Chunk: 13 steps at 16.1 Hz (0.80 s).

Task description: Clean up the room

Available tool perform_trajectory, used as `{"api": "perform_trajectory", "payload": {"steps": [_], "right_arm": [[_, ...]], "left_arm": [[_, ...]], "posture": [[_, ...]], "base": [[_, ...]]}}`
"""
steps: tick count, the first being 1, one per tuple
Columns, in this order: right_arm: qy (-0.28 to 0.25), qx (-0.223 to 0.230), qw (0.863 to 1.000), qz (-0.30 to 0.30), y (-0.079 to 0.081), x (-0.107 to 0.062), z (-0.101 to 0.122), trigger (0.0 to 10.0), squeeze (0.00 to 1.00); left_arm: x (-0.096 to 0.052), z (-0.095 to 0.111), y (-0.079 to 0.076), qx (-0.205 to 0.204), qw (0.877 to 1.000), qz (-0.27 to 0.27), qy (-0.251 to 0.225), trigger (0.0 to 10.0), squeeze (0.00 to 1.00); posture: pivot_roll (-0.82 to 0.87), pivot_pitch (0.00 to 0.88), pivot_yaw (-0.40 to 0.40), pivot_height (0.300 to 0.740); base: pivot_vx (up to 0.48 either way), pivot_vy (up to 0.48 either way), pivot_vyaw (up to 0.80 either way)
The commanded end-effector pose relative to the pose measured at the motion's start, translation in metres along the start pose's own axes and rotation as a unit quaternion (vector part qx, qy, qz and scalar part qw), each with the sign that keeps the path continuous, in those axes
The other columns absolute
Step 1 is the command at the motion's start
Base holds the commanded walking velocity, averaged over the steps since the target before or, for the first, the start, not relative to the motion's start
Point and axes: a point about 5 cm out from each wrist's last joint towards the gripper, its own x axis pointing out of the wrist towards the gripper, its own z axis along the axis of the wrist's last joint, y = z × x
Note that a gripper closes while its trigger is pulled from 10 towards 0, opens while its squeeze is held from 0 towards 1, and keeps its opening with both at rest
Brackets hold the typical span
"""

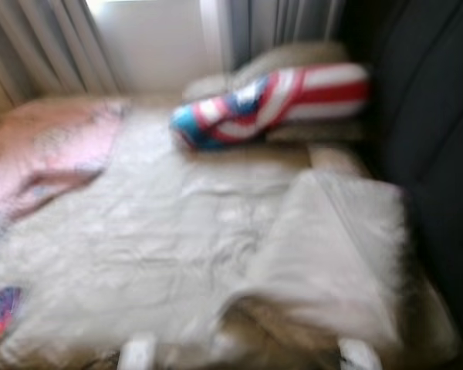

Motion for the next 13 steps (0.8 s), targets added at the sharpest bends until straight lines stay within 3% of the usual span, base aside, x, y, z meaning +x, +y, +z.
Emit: {"api": "perform_trajectory", "payload": {"steps": [1, 13], "right_arm": [[-0.025, -0.003, 1.000, 0.017, 0.012, 0.004, 0.017, 10.0, 0.00], [-0.033, -0.001, 0.999, 0.007, -0.003, 0.004, 0.023, 10.0, 0.00]], "left_arm": [[-0.009, -0.024, 0.019, 0.000, 0.999, 0.025, 0.042, 10.0, 0.00], [-0.009, -0.023, 0.018, 0.003, 0.999, 0.020, 0.032, 10.0, 0.00]], "posture": [[0.00, 0.009, -0.010, 0.740], [0.00, 0.004, -0.013, 0.740]], "base": [[0.000, 0.000, 0.00], [0.000, 0.000, 0.00]]}}
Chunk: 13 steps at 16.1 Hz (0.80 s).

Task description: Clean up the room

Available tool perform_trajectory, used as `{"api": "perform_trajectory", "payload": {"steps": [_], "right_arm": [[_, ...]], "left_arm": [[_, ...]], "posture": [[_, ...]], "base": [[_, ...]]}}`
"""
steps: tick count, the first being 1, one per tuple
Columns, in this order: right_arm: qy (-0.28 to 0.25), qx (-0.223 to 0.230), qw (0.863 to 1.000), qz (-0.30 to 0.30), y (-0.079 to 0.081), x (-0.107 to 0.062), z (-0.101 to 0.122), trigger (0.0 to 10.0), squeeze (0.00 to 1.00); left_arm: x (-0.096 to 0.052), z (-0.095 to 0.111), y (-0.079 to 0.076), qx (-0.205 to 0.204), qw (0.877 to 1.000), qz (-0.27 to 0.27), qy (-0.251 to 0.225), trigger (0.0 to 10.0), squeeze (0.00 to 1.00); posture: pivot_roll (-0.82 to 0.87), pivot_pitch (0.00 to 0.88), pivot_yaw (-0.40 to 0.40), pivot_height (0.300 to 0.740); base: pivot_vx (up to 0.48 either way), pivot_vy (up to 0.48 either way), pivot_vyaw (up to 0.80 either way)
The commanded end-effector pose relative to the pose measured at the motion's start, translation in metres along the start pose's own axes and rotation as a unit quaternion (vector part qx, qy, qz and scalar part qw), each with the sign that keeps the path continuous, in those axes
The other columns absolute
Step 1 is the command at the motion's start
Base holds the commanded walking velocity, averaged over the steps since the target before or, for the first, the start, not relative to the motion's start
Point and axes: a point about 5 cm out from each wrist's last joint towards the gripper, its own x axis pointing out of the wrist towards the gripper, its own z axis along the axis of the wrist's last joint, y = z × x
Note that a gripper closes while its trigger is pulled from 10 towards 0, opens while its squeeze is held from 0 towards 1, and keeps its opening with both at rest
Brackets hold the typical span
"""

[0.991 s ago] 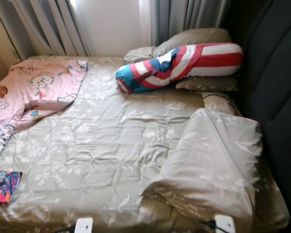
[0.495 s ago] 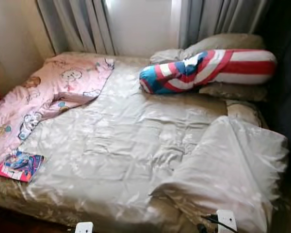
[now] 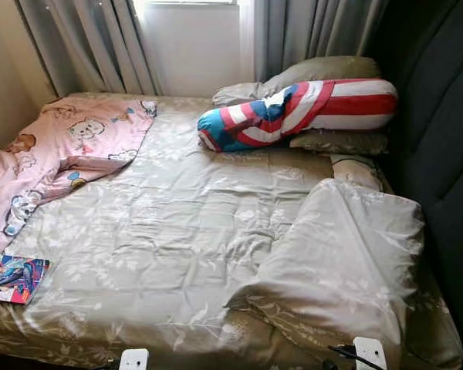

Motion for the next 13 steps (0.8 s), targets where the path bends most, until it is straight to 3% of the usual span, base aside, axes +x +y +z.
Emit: {"api": "perform_trajectory", "payload": {"steps": [1, 6, 9, 13], "right_arm": [[0.003, 0.006, 1.000, -0.003, -0.001, -0.001, -0.002, 10.0, 0.00], [0.010, 0.005, 1.000, 0.002, 0.016, 0.001, -0.007, 10.0, 0.00], [0.011, 0.004, 1.000, 0.003, 0.018, 0.001, -0.008, 10.0, 0.00], [0.004, 0.008, 1.000, -0.005, -0.001, -0.003, -0.009, 10.0, 0.00]], "left_arm": [[0.000, -0.001, 0.001, 0.003, 1.000, -0.002, 0.003, 10.0, 0.00], [0.000, 0.000, 0.001, 0.004, 1.000, -0.002, 0.004, 10.0, 0.00], [0.000, 0.000, 0.001, 0.006, 1.000, -0.003, 0.004, 10.0, 0.00], [0.000, 0.000, 0.000, 0.013, 1.000, -0.007, -0.001, 10.0, 0.00]], "posture": [[0.00, 0.004, -0.013, 0.740], [0.00, 0.010, -0.014, 0.740], [0.00, 0.010, -0.015, 0.740], [-0.01, 0.014, -0.015, 0.740]], "base": [[0.000, 0.000, 0.00], [0.000, -0.232, 0.00], [0.000, -0.097, 0.00], [0.000, 0.000, 0.00]]}}
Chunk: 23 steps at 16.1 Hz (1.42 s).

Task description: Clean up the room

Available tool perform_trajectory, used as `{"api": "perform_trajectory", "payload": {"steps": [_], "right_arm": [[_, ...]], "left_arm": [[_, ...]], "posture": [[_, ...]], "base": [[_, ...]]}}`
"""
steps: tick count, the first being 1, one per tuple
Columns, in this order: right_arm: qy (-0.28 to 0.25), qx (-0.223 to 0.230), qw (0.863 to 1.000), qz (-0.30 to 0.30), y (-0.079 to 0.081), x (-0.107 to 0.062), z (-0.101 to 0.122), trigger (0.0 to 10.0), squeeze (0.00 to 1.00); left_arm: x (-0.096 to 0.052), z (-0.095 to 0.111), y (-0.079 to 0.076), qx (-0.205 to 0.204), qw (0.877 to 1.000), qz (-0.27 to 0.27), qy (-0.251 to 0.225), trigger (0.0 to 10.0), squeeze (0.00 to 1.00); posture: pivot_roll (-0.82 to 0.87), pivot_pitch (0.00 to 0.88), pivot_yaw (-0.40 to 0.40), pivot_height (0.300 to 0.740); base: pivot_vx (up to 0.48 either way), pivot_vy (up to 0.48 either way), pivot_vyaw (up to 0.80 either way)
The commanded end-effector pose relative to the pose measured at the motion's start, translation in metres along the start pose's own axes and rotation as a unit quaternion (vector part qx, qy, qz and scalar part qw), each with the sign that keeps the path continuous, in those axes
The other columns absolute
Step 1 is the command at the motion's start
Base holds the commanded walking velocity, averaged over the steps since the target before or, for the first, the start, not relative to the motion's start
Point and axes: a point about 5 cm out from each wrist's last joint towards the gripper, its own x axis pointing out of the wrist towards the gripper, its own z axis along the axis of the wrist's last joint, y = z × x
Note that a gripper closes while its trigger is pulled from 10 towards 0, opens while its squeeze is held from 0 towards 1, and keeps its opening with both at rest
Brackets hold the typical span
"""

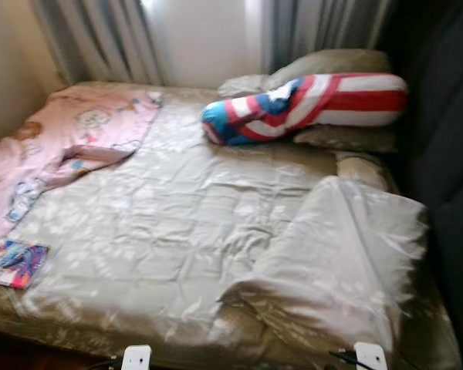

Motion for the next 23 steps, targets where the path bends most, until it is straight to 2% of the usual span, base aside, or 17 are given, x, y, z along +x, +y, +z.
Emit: {"api": "perform_trajectory", "payload": {"steps": [1, 4, 6, 8, 9, 10, 14, 17, 18, 20, 22, 23], "right_arm": [[-0.004, 0.008, 1.000, 0.001, -0.002, -0.001, -0.001, 10.0, 0.00], [-0.010, 0.009, 1.000, -0.001, -0.006, 0.000, 0.005, 10.0, 0.00], [-0.014, 0.009, 1.000, 0.005, 0.002, 0.003, 0.011, 10.0, 0.00], [-0.015, 0.007, 1.000, 0.012, 0.017, 0.006, 0.015, 10.0, 0.00], [-0.015, 0.008, 1.000, 0.012, 0.018, 0.006, 0.015, 10.0, 0.00], [-0.010, 0.005, 1.000, 0.014, 0.028, 0.007, 0.012, 10.0, 0.00], [-0.007, 0.002, 1.000, 0.020, 0.040, 0.007, 0.010, 10.0, 0.00], [-0.016, 0.002, 1.000, 0.022, 0.037, 0.006, 0.011, 10.0, 0.00], [-0.027, 0.011, 0.999, 0.015, 0.015, 0.005, 0.015, 10.0, 0.00], [-0.034, 0.014, 0.999, 0.009, 0.001, 0.003, 0.018, 10.0, 0.00], [-0.061, 0.018, 0.998, 0.015, 0.003, 0.005, 0.032, 10.0, 0.00], [-0.078, 0.012, 0.997, 0.024, 0.018, 0.008, 0.043, 10.0, 0.00]], "left_arm": [[-0.002, -0.003, 0.004, 0.011, 1.000, 0.000, 0.002, 10.0, 0.00], [-0.002, -0.001, 0.003, 0.016, 1.000, -0.004, -0.009, 10.0, 0.00], [-0.002, -0.001, 0.003, 0.017, 1.000, -0.004, -0.010, 10.0, 0.00], [-0.002, -0.002, 0.002, 0.018, 1.000, -0.006, -0.009, 10.0, 0.00], [-0.002, -0.002, 0.002, 0.018, 1.000, -0.006, -0.009, 10.0, 0.00], [-0.002, -0.002, 0.002, 0.017, 1.000, -0.007, -0.008, 10.0, 0.00], [-0.002, -0.002, 0.002, 0.017, 1.000, -0.007, -0.007, 10.0, 0.00], [-0.002, -0.002, 0.002, 0.011, 1.000, -0.005, -0.008, 10.0, 0.00], [-0.002, -0.001, 0.001, 0.009, 1.000, -0.008, -0.014, 10.0, 0.00], [-0.002, 0.000, 0.001, 0.007, 1.000, -0.006, -0.022, 10.0, 0.00], [-0.002, 0.003, 0.001, 0.000, 0.999, -0.004, -0.039, 10.0, 0.00], [-0.002, 0.005, 0.001, -0.001, 0.999, -0.004, -0.048, 10.0, 0.00]], "posture": [[-0.01, 0.016, -0.016, 0.740], [0.00, 0.017, -0.018, 0.740], [0.00, 0.018, -0.019, 0.740], [-0.01, 0.017, -0.020, 0.740], [-0.01, 0.017, -0.020, 0.740], [-0.01, 0.017, -0.021, 0.740], [-0.01, 0.012, -0.022, 0.740], [-0.01, 0.012, -0.022, 0.740], [-0.01, 0.009, -0.024, 0.740], [-0.01, 0.010, -0.025, 0.740], [-0.01, 0.016, -0.026, 0.740], [-0.01, 0.020, -0.026, 0.740]], "base": [[0.000, 0.000, 0.00], [0.000, 0.000, 0.00], [0.000, -0.129, 0.00], [0.000, -0.266, 0.00], [0.000, -0.266, 0.00], [0.000, -0.266, 0.00], [0.000, -0.265, -0.69], [0.000, 0.000, 0.00], [0.000, 0.000, 0.00], [0.000, 0.000, 0.00], [0.000, 0.000, 0.00], [0.000, 0.000, 0.00]]}}
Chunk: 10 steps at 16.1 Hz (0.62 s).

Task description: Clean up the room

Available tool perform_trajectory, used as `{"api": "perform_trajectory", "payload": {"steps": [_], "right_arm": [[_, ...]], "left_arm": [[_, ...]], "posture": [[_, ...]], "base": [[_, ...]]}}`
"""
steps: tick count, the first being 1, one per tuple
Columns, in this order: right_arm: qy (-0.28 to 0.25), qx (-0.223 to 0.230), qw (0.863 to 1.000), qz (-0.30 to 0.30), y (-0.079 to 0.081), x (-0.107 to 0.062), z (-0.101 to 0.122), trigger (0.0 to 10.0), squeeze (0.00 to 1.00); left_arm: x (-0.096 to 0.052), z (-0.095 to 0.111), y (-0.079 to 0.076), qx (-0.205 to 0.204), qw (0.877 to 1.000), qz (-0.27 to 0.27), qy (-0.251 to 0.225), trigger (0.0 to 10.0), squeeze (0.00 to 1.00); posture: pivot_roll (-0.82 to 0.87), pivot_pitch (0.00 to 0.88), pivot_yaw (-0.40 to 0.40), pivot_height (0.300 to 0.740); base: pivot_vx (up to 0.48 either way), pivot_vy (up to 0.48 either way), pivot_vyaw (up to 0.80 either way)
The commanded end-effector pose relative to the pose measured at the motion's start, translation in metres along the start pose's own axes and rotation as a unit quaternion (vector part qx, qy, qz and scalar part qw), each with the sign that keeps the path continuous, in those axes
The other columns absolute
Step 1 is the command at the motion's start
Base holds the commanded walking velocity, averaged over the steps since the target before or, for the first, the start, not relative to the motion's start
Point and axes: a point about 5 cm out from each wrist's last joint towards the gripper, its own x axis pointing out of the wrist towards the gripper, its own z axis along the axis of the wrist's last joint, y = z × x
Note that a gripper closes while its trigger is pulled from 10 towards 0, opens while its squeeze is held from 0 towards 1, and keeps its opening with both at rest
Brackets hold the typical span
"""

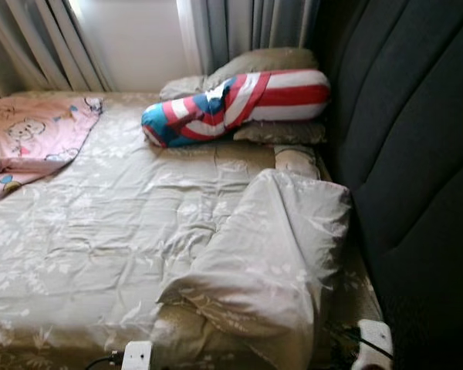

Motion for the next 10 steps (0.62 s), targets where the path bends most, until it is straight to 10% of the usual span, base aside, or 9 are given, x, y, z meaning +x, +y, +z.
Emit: {"api": "perform_trajectory", "payload": {"steps": [1, 2, 4, 10], "right_arm": [[-0.016, -0.005, 1.000, 0.007, 0.009, 0.003, 0.008, 10.0, 0.00], [-0.022, -0.004, 1.000, 0.011, 0.013, 0.004, 0.011, 10.0, 0.00], [-0.043, 0.007, 0.999, 0.020, 0.023, 0.007, 0.020, 10.0, 0.00], [-0.122, 0.000, 0.991, 0.046, 0.027, 0.009, 0.051, 10.0, 0.00]], "left_arm": [[-0.001, -0.001, 0.003, -0.004, 1.000, 0.005, -0.003, 10.0, 0.00], [-0.001, 0.000, 0.003, 0.001, 1.000, 0.002, -0.007, 10.0, 0.00], [0.013, 0.088, 0.005, 0.027, 0.984, -0.021, -0.175, 10.0, 0.00], [0.005, 0.129, 0.005, 0.030, 0.959, -0.027, -0.282, 10.0, 0.00]], "posture": [[-0.02, 0.022, -0.025, 0.740], [-0.02, 0.026, -0.025, 0.740], [-0.02, 0.035, -0.024, 0.740], [-0.02, 0.005, -0.025, 0.740]], "base": [[0.000, 0.000, 0.00], [0.000, 0.000, 0.00], [0.000, 0.186, 0.00], [0.000, 0.062, 0.00]]}}
